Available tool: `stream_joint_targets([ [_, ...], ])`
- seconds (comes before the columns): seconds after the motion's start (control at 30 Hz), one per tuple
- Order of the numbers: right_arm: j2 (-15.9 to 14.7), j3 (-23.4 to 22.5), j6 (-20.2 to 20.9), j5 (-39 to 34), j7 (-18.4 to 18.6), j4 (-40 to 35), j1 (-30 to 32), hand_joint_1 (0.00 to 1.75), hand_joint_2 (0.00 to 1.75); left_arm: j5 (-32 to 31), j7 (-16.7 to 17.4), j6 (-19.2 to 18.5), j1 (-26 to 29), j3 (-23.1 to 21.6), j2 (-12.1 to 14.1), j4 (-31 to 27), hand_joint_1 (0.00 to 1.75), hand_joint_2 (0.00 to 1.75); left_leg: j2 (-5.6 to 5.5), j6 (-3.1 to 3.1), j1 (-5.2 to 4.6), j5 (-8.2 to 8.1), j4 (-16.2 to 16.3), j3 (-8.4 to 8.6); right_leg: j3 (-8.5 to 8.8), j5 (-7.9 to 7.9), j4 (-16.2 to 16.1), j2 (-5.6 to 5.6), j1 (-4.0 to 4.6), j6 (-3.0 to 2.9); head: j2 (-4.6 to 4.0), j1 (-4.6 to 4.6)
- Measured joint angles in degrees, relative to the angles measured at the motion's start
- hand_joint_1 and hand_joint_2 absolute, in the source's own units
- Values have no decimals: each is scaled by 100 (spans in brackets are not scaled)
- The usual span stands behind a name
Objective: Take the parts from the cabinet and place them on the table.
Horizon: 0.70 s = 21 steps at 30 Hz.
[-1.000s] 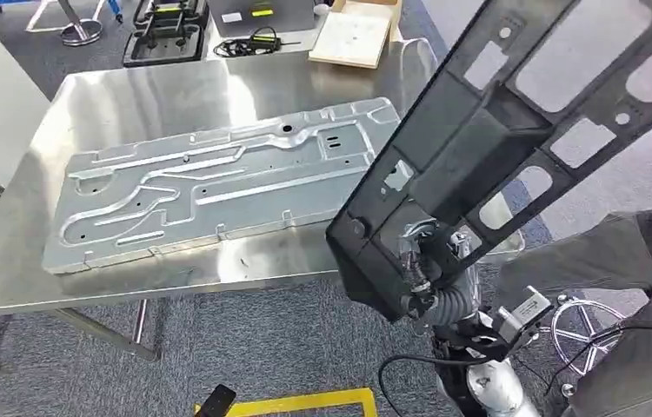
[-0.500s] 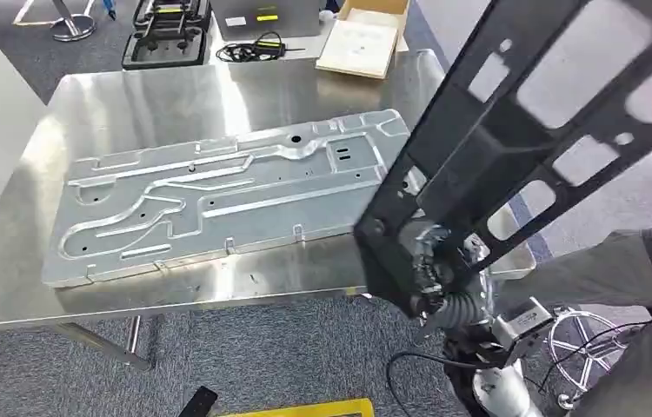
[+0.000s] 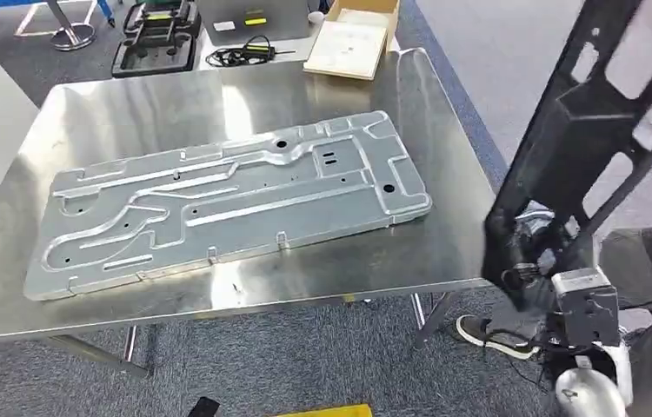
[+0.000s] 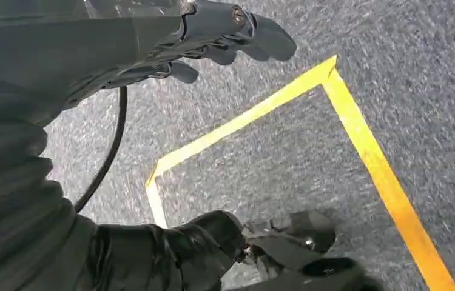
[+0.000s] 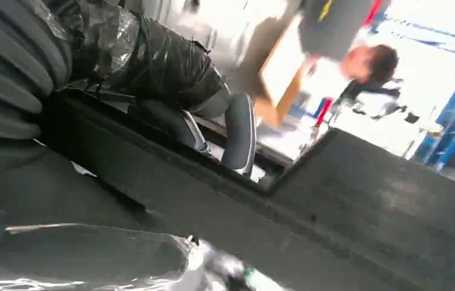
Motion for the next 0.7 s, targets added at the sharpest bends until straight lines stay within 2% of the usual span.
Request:
stream_joint_targets([
  [0.03,-50,-50,2,30,37,-33,0,175,175,13,2,7,9,0,-7,0,0,175,0,8,1,56,101,-76,8,-4,0,2,7,-5,0,-2],
  [0.07,-85,-79,7,50,61,-66,1,175,175,15,4,11,13,2,-7,0,0,175,-1,27,-1,237,-82,-15,18,-11,0,11,14,-7,0,-4],
  [0.1,-129,-98,11,57,68,-91,3,175,175,15,9,11,9,7,-6,0,0,175,-2,61,-4,481,-460,144,35,-17,-1,20,24,-6,0,-4],
  [0.13,-166,-113,13,61,70,-131,0,175,175,15,9,13,2,13,-6,0,0,175,-3,112,-13,769,-1000,390,59,-27,-3,26,31,-1,0,-4],
  [0.17,-194,-135,11,61,78,-168,-4,175,175,15,9,13,-3,17,-7,0,0,175,-6,173,-37,957,-1476,608,77,-37,-7,25,29,5,0,-4],
  [0.2,-212,-170,13,142,107,-192,-10,175,175,20,9,15,-9,31,-7,0,0,175,-5,205,-70,850,-1608,703,73,-44,-18,24,46,32,0,9],
  [0.3,-354,-207,116,1100,473,-205,-54,175,175,37,15,22,-9,90,-15,0,0,175,-12,220,-114,867,-1686,710,79,-12,-75,27,-3,129,0,0],
  [0.33,-404,-207,133,1306,579,-205,-80,175,175,35,15,22,-8,96,-15,0,0,175,-8,258,-91,909,-1784,750,99,-11,-95,28,19,175,2,0],
  [0.37,-461,-210,146,1526,671,-203,-110,175,175,31,15,17,-6,98,-28,0,0,175,17,269,-53,959,-1869,816,80,-46,-26,-9,-4,185,0,11],
  [0.4,-503,-210,175,1650,721,-203,-163,175,175,20,7,15,-6,98,-39,0,0,175,15,303,-55,964,-1910,848,8,-177,142,-25,14,193,0,9],
  [0.47,-577,-210,232,2018,857,-203,-266,175,175,20,-37,15,-25,103,-39,2,0,175,20,332,-62,963,-1903,845,-399,-613,982,-25,20,207,0,11],
  [0.5,-601,-210,245,2361,985,-210,-307,175,175,22,-101,15,-25,103,-44,2,0,175,20,341,-68,957,-1895,844,-591,-735,1369,-25,17,222,0,7],
  [0.53,-607,-210,247,2648,1084,-236,-360,175,175,26,-136,15,-21,103,-52,2,0,175,19,345,-68,944,-1879,843,-691,-730,1542,-25,17,230,2,9],
  [0.57,-618,-210,262,2941,1178,-278,-424,175,175,37,-175,15,-15,105,-59,2,0,175,16,340,-65,931,-1863,847,-662,-603,1461,-27,14,239,0,9],
  [0.6,-636,-210,349,3257,1278,-343,-488,175,175,37,-212,15,-11,105,-65,2,0,175,7,324,-56,912,-1837,852,-517,-372,1140,-30,3,244,0,9],
  [0.67,-647,-179,645,3777,1497,-503,-647,175,175,55,-260,15,-13,105,-90,2,0,175,-8,269,-39,841,-1742,860,-55,108,173,-38,-31,264,2,11],
  [0.7,-649,-124,805,3965,1600,-546,-744,175,175,57,-262,15,-16,105,-90,2,0,175,-14,221,-80,802,-1697,810,15,-41,73,-33,-7,259,0,13],
])
